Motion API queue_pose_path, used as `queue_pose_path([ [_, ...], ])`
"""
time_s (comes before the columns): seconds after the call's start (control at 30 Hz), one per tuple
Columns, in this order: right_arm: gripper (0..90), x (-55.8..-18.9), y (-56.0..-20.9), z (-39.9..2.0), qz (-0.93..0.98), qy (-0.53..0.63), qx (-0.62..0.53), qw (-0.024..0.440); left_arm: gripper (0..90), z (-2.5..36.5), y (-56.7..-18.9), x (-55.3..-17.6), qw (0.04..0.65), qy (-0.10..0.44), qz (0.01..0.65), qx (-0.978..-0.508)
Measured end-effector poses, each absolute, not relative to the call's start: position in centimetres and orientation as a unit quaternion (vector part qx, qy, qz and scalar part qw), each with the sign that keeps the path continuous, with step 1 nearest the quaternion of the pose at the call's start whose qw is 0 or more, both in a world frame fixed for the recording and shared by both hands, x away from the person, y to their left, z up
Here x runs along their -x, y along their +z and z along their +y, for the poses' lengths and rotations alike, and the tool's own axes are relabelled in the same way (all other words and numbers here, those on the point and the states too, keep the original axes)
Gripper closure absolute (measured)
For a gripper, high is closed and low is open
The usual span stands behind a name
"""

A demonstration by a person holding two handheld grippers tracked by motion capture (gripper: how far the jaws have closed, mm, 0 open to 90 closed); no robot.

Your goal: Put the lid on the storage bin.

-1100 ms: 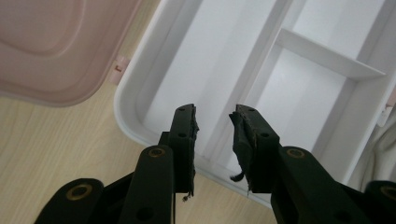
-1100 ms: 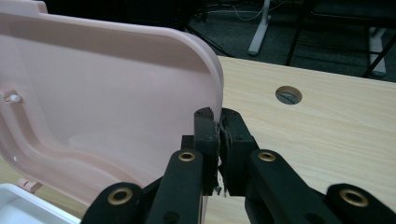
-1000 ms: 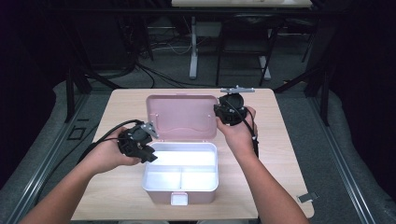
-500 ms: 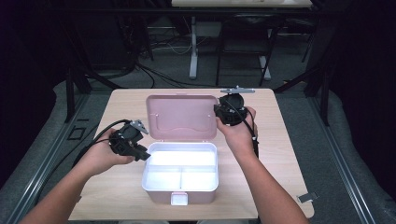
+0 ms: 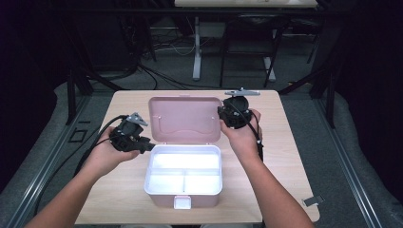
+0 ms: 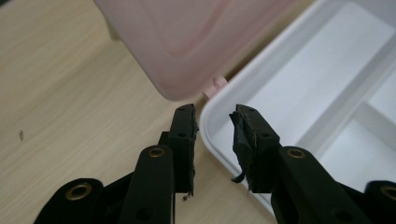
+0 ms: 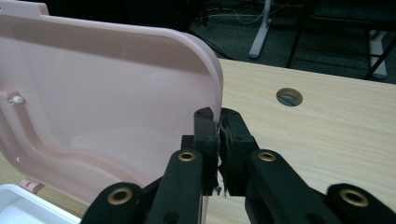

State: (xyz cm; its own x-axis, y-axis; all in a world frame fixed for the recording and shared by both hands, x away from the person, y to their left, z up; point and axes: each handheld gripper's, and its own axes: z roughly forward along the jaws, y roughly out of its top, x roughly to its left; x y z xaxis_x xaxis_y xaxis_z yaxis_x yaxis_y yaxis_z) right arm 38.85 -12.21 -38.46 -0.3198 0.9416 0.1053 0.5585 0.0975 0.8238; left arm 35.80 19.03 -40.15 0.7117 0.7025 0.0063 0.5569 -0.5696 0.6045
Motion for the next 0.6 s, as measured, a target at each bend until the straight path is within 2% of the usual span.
queue_pose_path([
  [0.17,86.7,-38.8,-38.5,-12.2,0.700,0.412,-0.533,0.236,69.7,19.5,-39.4,-36.5,0.323,0.144,0.379,-0.855],
  [0.47,86.7,-38.5,-38.5,-12.3,0.701,0.413,-0.531,0.236,67.9,19.8,-37.6,-37.4,0.373,0.215,0.397,-0.810],
  [0.6,86.7,-38.4,-38.6,-12.3,0.697,0.421,-0.528,0.241,66.7,19.7,-37.6,-37.8,0.383,0.224,0.406,-0.799],
])
